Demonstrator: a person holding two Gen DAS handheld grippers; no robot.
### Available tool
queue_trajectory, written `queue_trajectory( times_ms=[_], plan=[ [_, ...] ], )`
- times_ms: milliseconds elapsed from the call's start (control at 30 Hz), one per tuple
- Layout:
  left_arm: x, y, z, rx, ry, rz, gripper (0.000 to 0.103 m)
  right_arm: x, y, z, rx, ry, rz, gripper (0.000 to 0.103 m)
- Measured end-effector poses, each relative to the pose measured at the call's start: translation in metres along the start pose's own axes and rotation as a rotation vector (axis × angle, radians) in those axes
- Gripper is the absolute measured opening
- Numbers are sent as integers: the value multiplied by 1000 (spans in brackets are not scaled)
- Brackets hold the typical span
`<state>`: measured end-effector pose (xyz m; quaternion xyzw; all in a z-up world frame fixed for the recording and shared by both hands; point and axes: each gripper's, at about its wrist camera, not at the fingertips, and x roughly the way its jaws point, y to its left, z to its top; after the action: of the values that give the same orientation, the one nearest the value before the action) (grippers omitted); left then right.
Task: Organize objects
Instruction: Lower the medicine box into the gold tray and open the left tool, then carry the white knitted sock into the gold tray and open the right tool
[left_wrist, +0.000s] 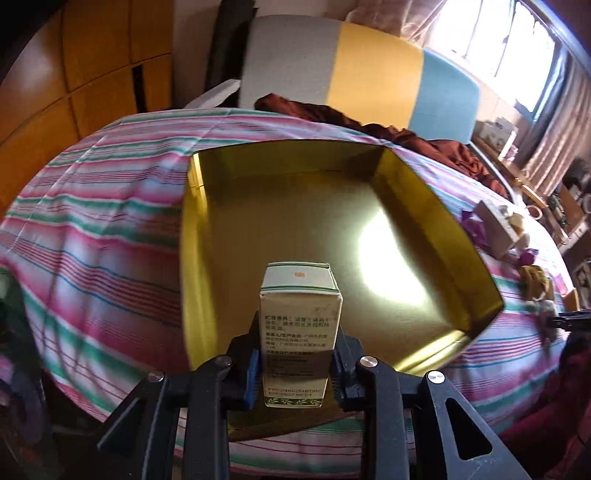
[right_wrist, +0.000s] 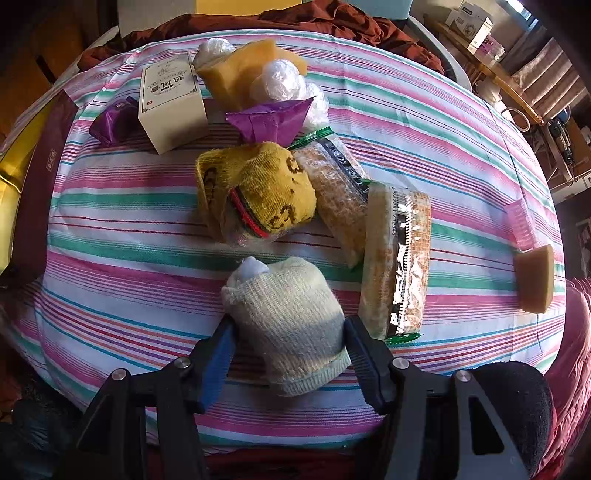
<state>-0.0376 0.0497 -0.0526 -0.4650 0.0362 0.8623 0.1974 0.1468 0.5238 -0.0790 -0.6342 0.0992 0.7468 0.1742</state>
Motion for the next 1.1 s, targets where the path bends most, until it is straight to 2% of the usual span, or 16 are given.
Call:
queue_trajectory(
  times_ms=[133,200,233,300,367,500,600,633,700,733,800,833,900,967,1100],
  plan=[
    [4,11,-5,-19,10,27,31,-1,-6,-1,0,1,1,60],
    [3,13,-7,-23,12,35,35,-2,-9,-2,-1,2,0,60],
    [2,14,-8,-26,10,37,42,-2,-11,-2,1,2,0,60],
    [-1,13,-9,-27,-1,30,49,-2,-10,-2,3,-3,0,59],
    [-7,13,-10,-28,-25,31,61,-6,-13,-3,3,-20,17,59],
    [-16,17,-6,-40,-64,28,61,-16,-20,-7,16,-69,53,58],
    [-22,25,-2,-60,-83,36,61,-33,-13,-10,25,-121,138,58],
    [-25,28,-2,-72,-94,41,61,-47,-13,0,7,-140,172,58],
    [-32,38,0,-109,-119,48,61,-65,22,-5,-44,-183,238,58],
    [-35,42,0,-126,-129,51,61,-79,55,-8,-75,-204,267,58],
    [-40,49,2,-155,-148,59,61,-87,111,0,-141,-246,315,58],
    [-43,52,2,-163,-157,65,62,-87,150,15,-176,-265,344,58],
    [-46,57,1,-175,-168,72,64,-88,193,23,-237,-293,408,58],
    [-49,60,-2,-185,-174,72,66,-94,230,33,-292,-298,469,58],
    [-50,65,-8,-200,-175,75,67,-89,299,37,-371,-270,528,58]
  ],
)
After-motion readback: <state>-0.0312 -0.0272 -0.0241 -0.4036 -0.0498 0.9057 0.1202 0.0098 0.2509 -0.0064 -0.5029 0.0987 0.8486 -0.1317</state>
